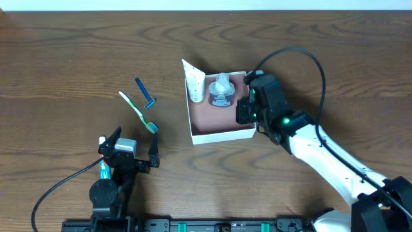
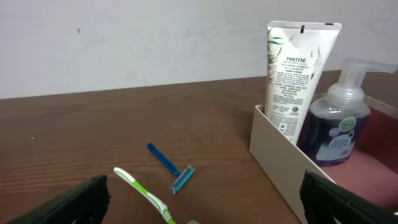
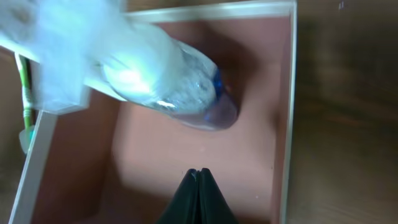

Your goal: Pack container

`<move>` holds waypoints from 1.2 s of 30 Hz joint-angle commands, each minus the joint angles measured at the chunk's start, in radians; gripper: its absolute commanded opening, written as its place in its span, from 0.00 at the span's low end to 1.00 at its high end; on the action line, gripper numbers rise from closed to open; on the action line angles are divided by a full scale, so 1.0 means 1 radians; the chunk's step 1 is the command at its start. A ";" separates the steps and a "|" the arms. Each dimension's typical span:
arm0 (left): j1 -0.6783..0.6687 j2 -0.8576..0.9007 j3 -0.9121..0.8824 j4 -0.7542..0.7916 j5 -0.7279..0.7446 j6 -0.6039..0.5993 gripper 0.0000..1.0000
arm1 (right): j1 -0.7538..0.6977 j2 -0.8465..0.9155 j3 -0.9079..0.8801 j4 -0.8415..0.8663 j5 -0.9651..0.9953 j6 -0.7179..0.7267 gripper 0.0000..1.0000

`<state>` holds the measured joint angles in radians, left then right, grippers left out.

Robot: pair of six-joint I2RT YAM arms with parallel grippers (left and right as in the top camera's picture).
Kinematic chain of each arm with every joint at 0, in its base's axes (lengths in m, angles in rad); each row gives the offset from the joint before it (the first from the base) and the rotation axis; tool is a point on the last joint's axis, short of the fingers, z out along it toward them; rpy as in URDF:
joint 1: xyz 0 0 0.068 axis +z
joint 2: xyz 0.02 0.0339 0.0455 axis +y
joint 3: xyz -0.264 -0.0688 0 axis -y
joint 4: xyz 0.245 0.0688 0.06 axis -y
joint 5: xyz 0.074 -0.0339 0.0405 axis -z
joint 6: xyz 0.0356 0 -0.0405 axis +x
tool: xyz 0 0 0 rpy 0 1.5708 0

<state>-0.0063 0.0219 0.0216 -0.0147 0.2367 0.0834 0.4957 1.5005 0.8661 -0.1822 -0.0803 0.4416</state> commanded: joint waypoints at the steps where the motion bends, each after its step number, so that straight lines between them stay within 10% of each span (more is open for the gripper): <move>1: 0.006 0.001 -0.018 -0.034 0.014 0.010 0.98 | -0.006 0.028 -0.063 0.076 -0.007 0.109 0.01; 36: 0.006 0.001 -0.018 -0.034 0.014 0.010 0.98 | -0.006 0.201 -0.105 0.548 0.031 0.103 0.01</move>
<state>-0.0063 0.0219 0.0216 -0.0147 0.2367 0.0834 0.4957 1.6939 0.7616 0.3595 -0.0734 0.5480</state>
